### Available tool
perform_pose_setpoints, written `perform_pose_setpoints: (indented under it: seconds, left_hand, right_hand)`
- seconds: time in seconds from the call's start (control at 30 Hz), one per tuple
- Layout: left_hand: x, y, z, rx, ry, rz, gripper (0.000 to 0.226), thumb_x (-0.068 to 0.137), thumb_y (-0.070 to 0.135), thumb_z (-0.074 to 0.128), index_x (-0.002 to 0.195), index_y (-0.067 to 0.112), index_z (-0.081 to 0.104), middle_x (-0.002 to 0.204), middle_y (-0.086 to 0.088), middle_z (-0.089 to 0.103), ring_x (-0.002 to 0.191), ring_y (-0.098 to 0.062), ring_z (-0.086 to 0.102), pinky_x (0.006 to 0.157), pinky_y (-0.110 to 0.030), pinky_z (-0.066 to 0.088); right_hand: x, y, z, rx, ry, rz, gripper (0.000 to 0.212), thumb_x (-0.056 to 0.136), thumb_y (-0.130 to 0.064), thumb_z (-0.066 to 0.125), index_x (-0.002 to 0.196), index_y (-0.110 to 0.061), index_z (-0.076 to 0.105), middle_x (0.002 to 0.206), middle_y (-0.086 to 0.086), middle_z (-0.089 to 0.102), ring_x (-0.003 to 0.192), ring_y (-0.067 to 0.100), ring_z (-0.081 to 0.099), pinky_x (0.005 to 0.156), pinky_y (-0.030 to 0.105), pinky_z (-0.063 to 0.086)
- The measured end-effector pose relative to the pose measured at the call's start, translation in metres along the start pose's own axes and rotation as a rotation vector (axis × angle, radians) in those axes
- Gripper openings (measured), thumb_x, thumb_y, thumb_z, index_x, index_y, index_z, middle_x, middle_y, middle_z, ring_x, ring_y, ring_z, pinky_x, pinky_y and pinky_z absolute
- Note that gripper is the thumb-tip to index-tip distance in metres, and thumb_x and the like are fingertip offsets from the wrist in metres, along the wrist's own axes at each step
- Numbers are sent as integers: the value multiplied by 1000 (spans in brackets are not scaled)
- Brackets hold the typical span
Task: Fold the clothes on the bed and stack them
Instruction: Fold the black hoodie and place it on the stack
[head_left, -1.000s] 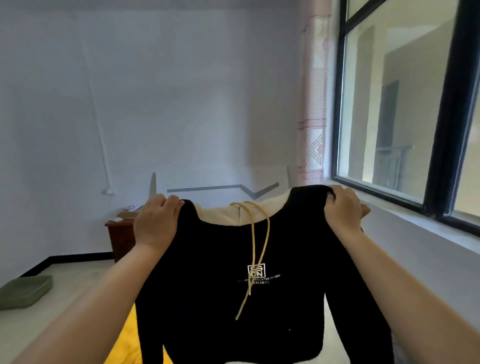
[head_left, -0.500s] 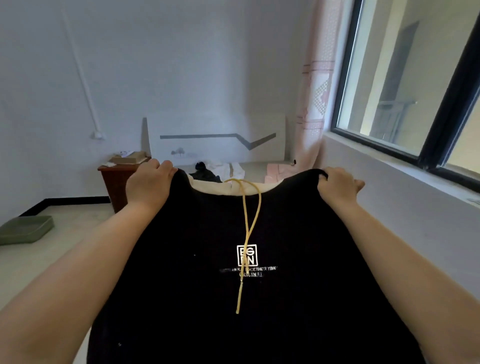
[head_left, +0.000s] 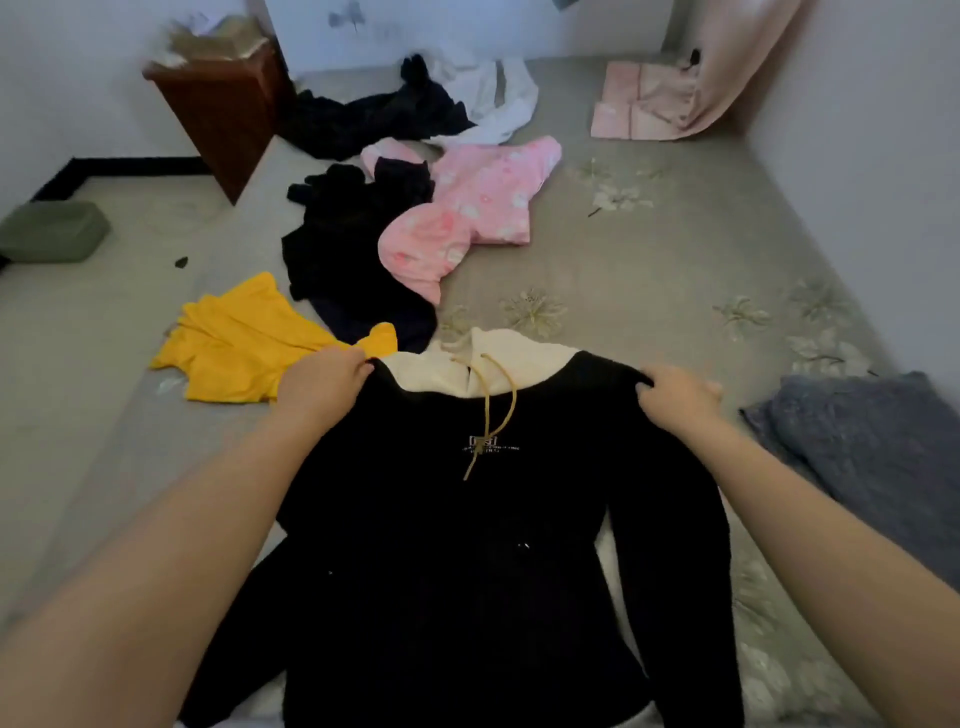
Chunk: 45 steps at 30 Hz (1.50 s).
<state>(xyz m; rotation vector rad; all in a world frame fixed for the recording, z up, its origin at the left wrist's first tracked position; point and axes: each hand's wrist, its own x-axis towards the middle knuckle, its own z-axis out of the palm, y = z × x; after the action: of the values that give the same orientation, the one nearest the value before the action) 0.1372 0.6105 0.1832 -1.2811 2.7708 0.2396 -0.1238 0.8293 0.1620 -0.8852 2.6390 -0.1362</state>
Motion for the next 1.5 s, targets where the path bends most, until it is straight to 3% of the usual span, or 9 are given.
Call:
perform_pose_setpoints:
  seconds: [0.2, 0.33, 0.57, 0.7, 0.8, 0.9, 1.23, 1.37, 1.5]
  left_hand:
    - [5, 18, 102, 198, -707, 4, 32, 97, 27, 41, 114, 4, 55, 120, -12, 55, 110, -27, 51, 84, -32, 42]
    - [-13, 14, 167, 174, -980, -153, 35, 93, 29, 46, 116, 5, 55, 122, -11, 55, 111, -28, 53, 94, -35, 44]
    - [-4, 14, 213, -107, -475, -418, 37, 96, 36, 37, 92, 5, 58, 94, -13, 63, 85, -26, 59, 62, -29, 40]
    - [10, 24, 238, -350, -359, -497, 25, 93, 27, 48, 98, 4, 55, 97, -13, 62, 88, -27, 58, 64, -28, 40]
    - [21, 29, 237, -546, -253, -541, 21, 92, 18, 48, 105, 4, 58, 102, -11, 62, 87, -23, 55, 68, -25, 36]
    - [47, 31, 207, -695, -67, -430, 20, 93, 12, 45, 101, 5, 62, 96, -10, 63, 82, -18, 52, 66, -25, 32]
    - [215, 45, 44, -633, 664, 70, 19, 85, 1, 44, 90, -9, 60, 70, -11, 43, 71, -22, 42, 59, -20, 18]
    - [273, 46, 30, -638, 737, 117, 26, 88, 2, 43, 108, -6, 59, 80, -12, 50, 78, -21, 44, 65, -17, 24]
    - [321, 44, 71, -473, 348, -176, 58, 93, 21, 46, 141, 0, 23, 131, -23, 42, 120, -35, 39, 94, -40, 33]
  right_hand:
    - [16, 24, 107, -350, -698, -22, 36, 93, -13, 38, 124, -2, 50, 133, 17, 48, 122, 32, 45, 107, 44, 31]
    - [10, 29, 153, -479, -1052, -35, 28, 94, -27, 45, 108, -5, 56, 114, 10, 62, 92, 22, 55, 100, 38, 36]
    - [55, -3, 183, -85, -268, -75, 38, 93, -41, 43, 107, -9, 59, 109, 8, 62, 103, 27, 54, 83, 35, 35]
    - [67, -32, 214, 22, -247, 34, 44, 91, -42, 47, 123, -12, 47, 112, 9, 61, 105, 28, 54, 87, 37, 31]
    - [74, -41, 220, 172, -199, 117, 17, 93, -26, 45, 86, -14, 55, 96, 11, 63, 91, 27, 53, 79, 33, 25]
    - [90, -46, 187, 328, -85, 91, 36, 93, -19, 45, 59, -20, 36, 68, 3, 48, 78, 25, 47, 74, 32, 20]
    - [213, -109, -14, 608, 562, -198, 18, 91, -10, 48, 75, -3, 51, 58, 1, 34, 68, 19, 37, 72, 33, 27]
    - [266, -127, -35, 583, 735, -172, 20, 93, -15, 44, 97, -2, 58, 72, 7, 53, 78, 28, 51, 79, 38, 33]
    - [309, -119, 10, 207, 355, 149, 44, 94, -34, 41, 129, -7, 41, 130, 15, 49, 118, 31, 44, 97, 39, 27]
